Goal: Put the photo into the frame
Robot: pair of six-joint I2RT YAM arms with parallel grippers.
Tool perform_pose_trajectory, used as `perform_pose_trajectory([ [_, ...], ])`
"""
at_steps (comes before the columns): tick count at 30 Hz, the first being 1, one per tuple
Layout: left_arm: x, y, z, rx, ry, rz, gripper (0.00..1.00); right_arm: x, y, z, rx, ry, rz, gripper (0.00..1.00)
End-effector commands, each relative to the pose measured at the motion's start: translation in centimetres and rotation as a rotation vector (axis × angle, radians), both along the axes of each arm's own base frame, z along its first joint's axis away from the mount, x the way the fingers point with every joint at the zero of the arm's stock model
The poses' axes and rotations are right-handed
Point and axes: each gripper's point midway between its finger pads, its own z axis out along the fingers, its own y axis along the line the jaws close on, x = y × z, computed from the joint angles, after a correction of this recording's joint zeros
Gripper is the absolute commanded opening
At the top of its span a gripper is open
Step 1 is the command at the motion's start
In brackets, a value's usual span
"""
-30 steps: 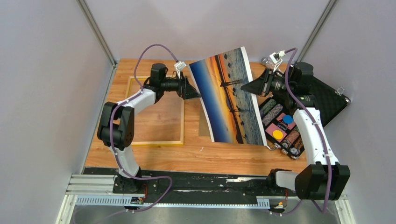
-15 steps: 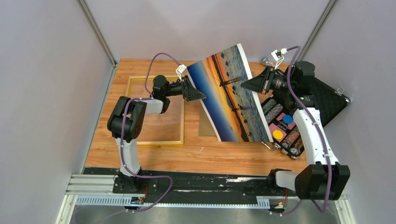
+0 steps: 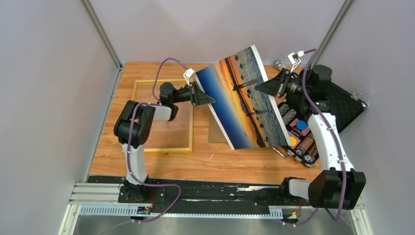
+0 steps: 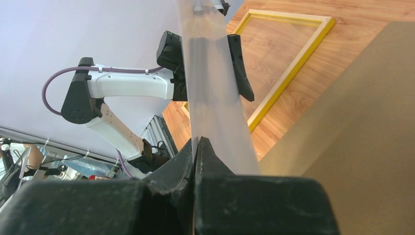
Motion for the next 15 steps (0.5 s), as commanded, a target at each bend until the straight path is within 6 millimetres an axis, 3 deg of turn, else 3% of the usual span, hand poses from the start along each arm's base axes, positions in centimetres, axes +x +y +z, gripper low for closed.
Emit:
perform_pose_trajectory([
  [1,-0.7,0.4,2.4,-0.022,-0.069,-0.007,0.36,0.7,-0.7,0.2,0.004,-0.021,-0.036,0.00],
  [12,-0.3,1.8,3.7,0.000,-0.083,0.019,0.00,1.4,-1.2,-1.4,-0.010,-0.015,-0.066,0.00],
  [13,-0.3,1.8,3.6,0.011,-0.064,0.021,0.00,1.5,-1.2,-1.8,-0.014,-0.010,-0.070,0.01],
  [15,-0.3,2.1,4.3,0.033,-0.102,0.033,0.00,1.7,-1.3,-2.8,-0.021,0.004,-0.074,0.13],
])
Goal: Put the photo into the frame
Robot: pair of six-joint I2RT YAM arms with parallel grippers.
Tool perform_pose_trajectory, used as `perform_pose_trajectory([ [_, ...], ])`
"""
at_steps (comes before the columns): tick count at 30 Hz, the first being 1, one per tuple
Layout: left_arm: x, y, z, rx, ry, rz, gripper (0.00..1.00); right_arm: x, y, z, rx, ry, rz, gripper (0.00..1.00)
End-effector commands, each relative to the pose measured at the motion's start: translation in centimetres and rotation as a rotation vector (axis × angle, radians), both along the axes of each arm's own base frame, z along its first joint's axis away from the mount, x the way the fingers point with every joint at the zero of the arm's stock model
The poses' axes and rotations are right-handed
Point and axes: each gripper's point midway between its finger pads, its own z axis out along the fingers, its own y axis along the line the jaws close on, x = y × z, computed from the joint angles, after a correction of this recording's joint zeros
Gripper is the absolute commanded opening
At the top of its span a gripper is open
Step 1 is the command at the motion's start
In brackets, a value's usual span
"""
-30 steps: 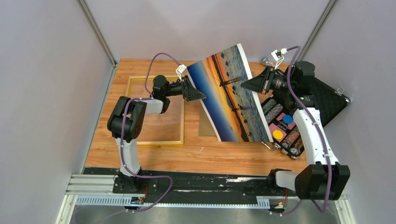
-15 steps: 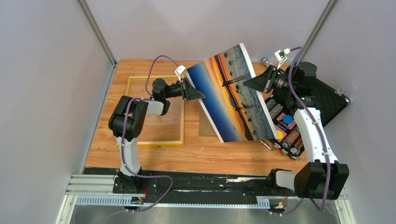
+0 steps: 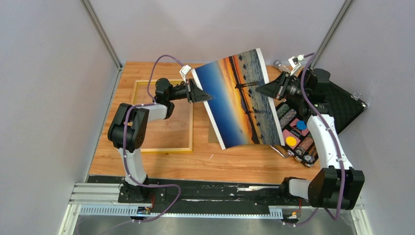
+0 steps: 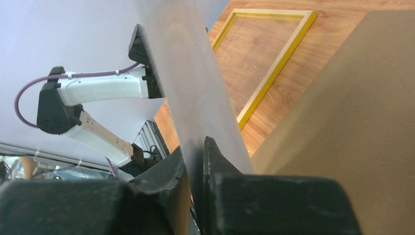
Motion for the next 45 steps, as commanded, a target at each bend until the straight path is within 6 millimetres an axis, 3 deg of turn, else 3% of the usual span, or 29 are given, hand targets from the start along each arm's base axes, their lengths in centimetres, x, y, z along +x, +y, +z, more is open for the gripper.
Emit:
perform_pose_trajectory([
  [1,-0.6,0.7,2.6,0.040,-0.079,0.013,0.00,0.9,-0.4,-1.4,-0.020,-0.019,-0.023,0.20],
  [4,-0.5,1.4,3.3,0.091,-0.138,0.046,0.00,1.4,-0.6,-2.8,-0.038,-0.001,-0.045,0.39],
  [5,-0.4,1.6,2.7,0.125,-0.090,0.059,0.00,1.5,-0.7,-3.2,-0.045,0.002,-0.051,0.43],
  [8,-0.5,2.4,3.0,0.199,-0.162,0.092,0.00,2.1,-1.0,-4.3,-0.060,0.022,-0.071,0.54],
  [11,-0.6,3.4,2.9,0.267,-0.133,0.125,0.00,2.7,-1.3,-5.1,-0.076,0.029,-0.091,0.62],
  [18,0.2,7.5,5.2,0.437,-0.130,0.284,0.00,3.3,-2.3,-5.3,-0.143,-0.010,-0.171,0.81],
  [27,-0.7,12.9,8.5,0.546,-0.112,0.461,0.00,2.7,-2.1,-5.1,-0.196,-0.067,-0.201,0.83],
  [45,-3.9,26.5,14.1,0.853,-0.146,0.842,0.00,2.4,2.3,-6.2,-0.228,-0.068,-0.104,0.80],
])
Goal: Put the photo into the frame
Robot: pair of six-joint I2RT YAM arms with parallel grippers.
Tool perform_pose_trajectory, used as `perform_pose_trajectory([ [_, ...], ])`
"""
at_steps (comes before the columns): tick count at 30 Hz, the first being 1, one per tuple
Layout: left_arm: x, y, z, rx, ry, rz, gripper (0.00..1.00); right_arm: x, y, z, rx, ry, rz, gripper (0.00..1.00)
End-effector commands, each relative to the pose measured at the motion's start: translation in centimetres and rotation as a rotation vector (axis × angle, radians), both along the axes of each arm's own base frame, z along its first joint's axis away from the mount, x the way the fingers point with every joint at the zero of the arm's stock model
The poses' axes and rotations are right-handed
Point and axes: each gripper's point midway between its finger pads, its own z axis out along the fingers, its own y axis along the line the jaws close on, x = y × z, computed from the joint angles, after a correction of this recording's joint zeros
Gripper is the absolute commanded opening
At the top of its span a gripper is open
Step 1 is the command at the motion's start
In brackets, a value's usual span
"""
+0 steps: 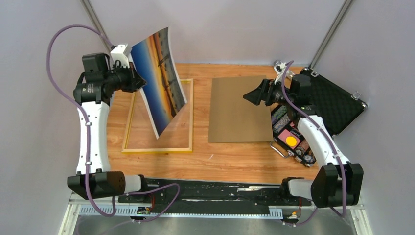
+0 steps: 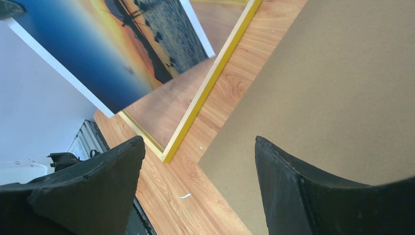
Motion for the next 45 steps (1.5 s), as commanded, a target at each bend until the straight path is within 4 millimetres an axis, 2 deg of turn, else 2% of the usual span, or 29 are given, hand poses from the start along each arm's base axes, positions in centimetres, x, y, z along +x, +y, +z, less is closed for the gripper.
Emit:
perform_pose_trajectory([
  [1,-2.3,3.2,2.3,0.156,-0.051,0.073,0.00,0.5,0.8,0.3,-0.029,-0.040,0.011,0.80],
  [5,-3.6,6.7,3.4,0.324,-0.053,0.188,0.00,0.4,1.3,0.0,-0.030,-0.034,0.024,0.80],
  [10,-5.4,11.3,6.1,0.549,-0.083,0.354,0.00,0.4,1.8,-0.4,-0.026,-0.021,0.041,0.80],
  [12,-5.9,12.4,6.8,0.616,-0.079,0.384,0.00,0.4,2.0,-0.4,-0.025,-0.020,0.046,0.80],
  [14,-6.3,13.4,6.6,0.674,-0.047,0.400,0.00,0.3,2.1,-0.4,-0.024,-0.019,0.049,0.80],
  [17,-6.1,13.4,5.6,0.688,-0.003,0.388,0.00,0.3,2.2,-0.4,-0.024,-0.020,0.051,0.80],
  [21,-5.6,11.7,3.8,0.751,0.021,0.358,0.00,0.2,2.2,-0.5,-0.026,-0.020,0.050,0.80],
  [25,-4.7,8.4,-0.6,0.769,0.100,0.267,0.00,0.0,2.1,-0.5,-0.029,-0.027,0.044,0.80],
  [33,-3.0,2.3,-7.2,0.616,0.230,0.115,0.00,-0.1,1.9,-0.9,-0.037,-0.031,0.033,0.80],
  [41,-0.2,-2.9,-13.9,0.429,0.412,-0.010,0.00,0.4,2.1,-2.2,-0.040,0.007,0.039,0.80],
  [45,0.5,-4.5,-16.9,0.366,0.501,-0.033,0.00,0.6,2.0,-2.7,-0.051,0.011,0.034,0.81],
])
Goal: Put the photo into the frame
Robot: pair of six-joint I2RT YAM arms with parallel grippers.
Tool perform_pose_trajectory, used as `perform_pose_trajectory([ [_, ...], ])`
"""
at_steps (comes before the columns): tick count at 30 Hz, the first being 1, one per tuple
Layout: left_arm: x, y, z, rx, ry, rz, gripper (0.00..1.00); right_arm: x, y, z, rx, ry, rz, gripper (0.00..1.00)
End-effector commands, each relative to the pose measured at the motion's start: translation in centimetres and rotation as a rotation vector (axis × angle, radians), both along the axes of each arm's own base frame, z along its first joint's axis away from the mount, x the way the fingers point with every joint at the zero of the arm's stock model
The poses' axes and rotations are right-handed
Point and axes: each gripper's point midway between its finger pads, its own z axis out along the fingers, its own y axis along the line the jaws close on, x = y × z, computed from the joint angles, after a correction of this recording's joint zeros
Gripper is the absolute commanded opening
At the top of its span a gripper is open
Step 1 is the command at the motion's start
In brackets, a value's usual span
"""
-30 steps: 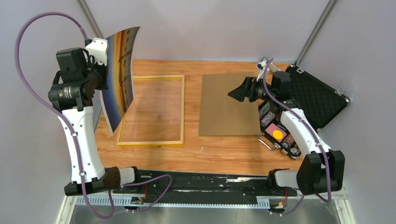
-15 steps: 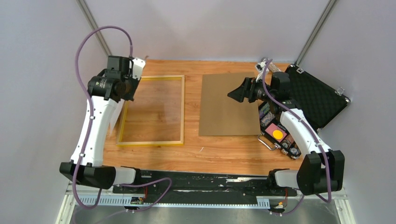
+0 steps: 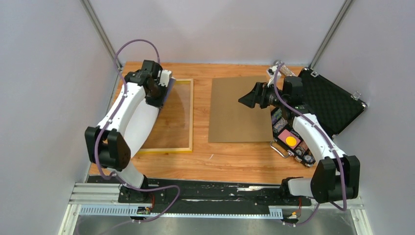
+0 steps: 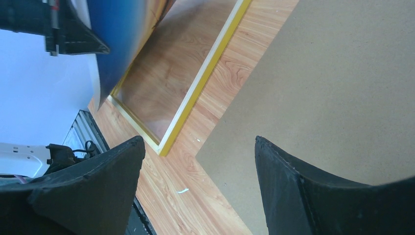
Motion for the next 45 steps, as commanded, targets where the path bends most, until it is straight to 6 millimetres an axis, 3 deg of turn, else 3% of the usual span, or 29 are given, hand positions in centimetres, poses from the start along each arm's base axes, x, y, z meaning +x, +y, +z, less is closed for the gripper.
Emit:
perform_pose_trajectory([
  [1,0.8,-3.2,-2.1,-0.148,0.059,0.016,0.00,0.7,0.1,0.1,-0.019,-0.042,-0.001,0.81],
  [8,0.8,-4.4,-5.7,-0.190,0.177,0.053,0.00,1.3,-0.1,-0.9,-0.040,-0.027,-0.011,0.81],
  [17,0.9,-5.2,-7.9,-0.223,0.260,0.124,0.00,1.9,-0.3,-2.1,-0.066,-0.010,-0.014,0.81],
  [21,1.3,-6.0,-8.1,-0.263,0.270,0.147,0.00,1.9,0.7,-2.3,-0.072,-0.014,0.020,0.81],
  [23,1.8,-6.5,-8.1,-0.287,0.276,0.154,0.03,1.9,1.8,-2.5,-0.074,-0.010,0.050,0.81],
  [26,2.7,-6.9,-7.8,-0.320,0.272,0.170,0.20,2.1,3.6,-2.6,-0.046,0.020,0.118,0.80],
  [28,3.0,-7.3,-7.8,-0.358,0.279,0.183,0.23,2.3,4.8,-3.0,-0.023,0.050,0.164,0.80],
  [37,4.6,-9.3,-7.6,-0.488,0.309,0.226,0.24,2.4,13.5,-5.7,0.026,0.059,0.348,0.78],
  [45,7.4,-10.9,-6.8,-0.673,0.296,0.312,0.27,1.4,18.5,-7.6,0.113,0.163,0.425,0.80],
])
